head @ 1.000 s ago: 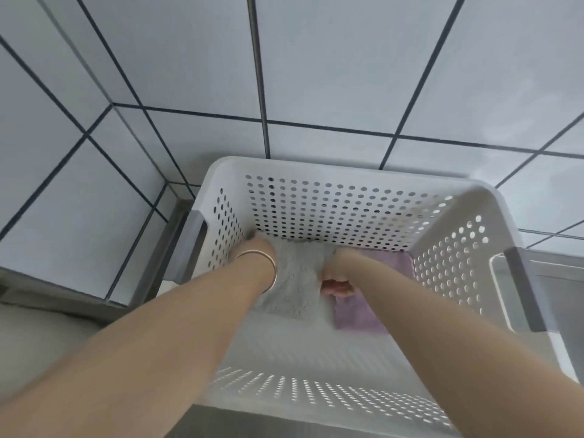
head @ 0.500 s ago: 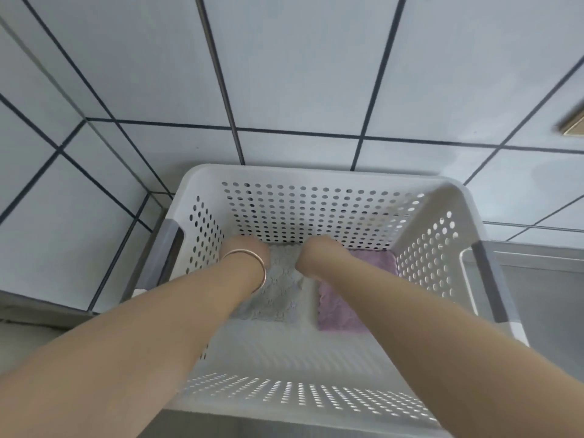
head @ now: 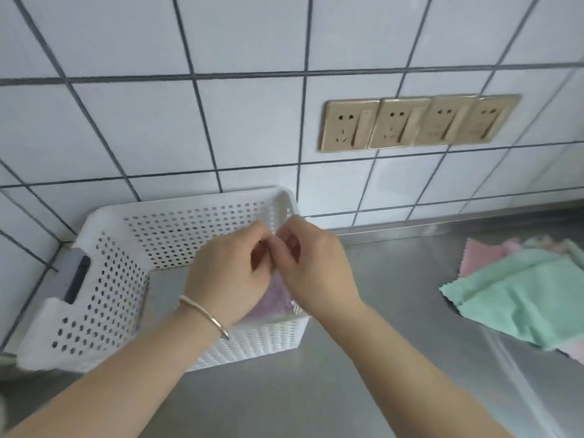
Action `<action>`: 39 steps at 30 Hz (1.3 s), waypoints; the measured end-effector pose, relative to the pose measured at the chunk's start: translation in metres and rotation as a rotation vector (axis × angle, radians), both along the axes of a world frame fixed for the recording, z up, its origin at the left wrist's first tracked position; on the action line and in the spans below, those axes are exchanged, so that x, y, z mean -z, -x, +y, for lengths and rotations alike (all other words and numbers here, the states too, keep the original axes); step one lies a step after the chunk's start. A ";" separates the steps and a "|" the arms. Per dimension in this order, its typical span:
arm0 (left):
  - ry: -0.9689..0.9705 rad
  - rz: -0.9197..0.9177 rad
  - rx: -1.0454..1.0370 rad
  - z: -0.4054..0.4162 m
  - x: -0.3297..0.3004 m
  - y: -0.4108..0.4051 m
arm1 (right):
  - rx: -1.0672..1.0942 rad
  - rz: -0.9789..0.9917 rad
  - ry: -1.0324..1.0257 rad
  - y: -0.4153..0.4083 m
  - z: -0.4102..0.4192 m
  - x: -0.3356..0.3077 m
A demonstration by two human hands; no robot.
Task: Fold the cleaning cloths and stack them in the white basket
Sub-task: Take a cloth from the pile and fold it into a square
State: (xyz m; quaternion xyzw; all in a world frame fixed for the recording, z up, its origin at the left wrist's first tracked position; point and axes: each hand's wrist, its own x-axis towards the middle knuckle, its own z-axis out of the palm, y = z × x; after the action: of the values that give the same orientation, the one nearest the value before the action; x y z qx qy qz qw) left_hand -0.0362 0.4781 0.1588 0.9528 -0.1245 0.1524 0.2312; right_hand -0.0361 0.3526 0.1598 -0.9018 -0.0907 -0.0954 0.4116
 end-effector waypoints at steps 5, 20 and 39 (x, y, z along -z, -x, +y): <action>0.172 0.045 0.206 -0.106 0.028 0.037 | 0.258 -0.266 0.052 0.059 -0.098 0.032; 0.087 0.719 0.245 -0.385 0.149 0.072 | 0.375 0.371 0.237 0.155 -0.396 0.151; -0.200 0.512 -0.066 -0.453 0.220 -0.028 | 0.221 0.557 0.196 0.109 -0.461 0.192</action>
State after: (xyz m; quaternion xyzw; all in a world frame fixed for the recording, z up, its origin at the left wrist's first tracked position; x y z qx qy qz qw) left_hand -0.0079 0.0247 -0.0617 0.9819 -0.0450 -0.0990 0.1550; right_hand -0.1454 -0.1088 -0.0324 -0.9330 0.1155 0.1201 0.3190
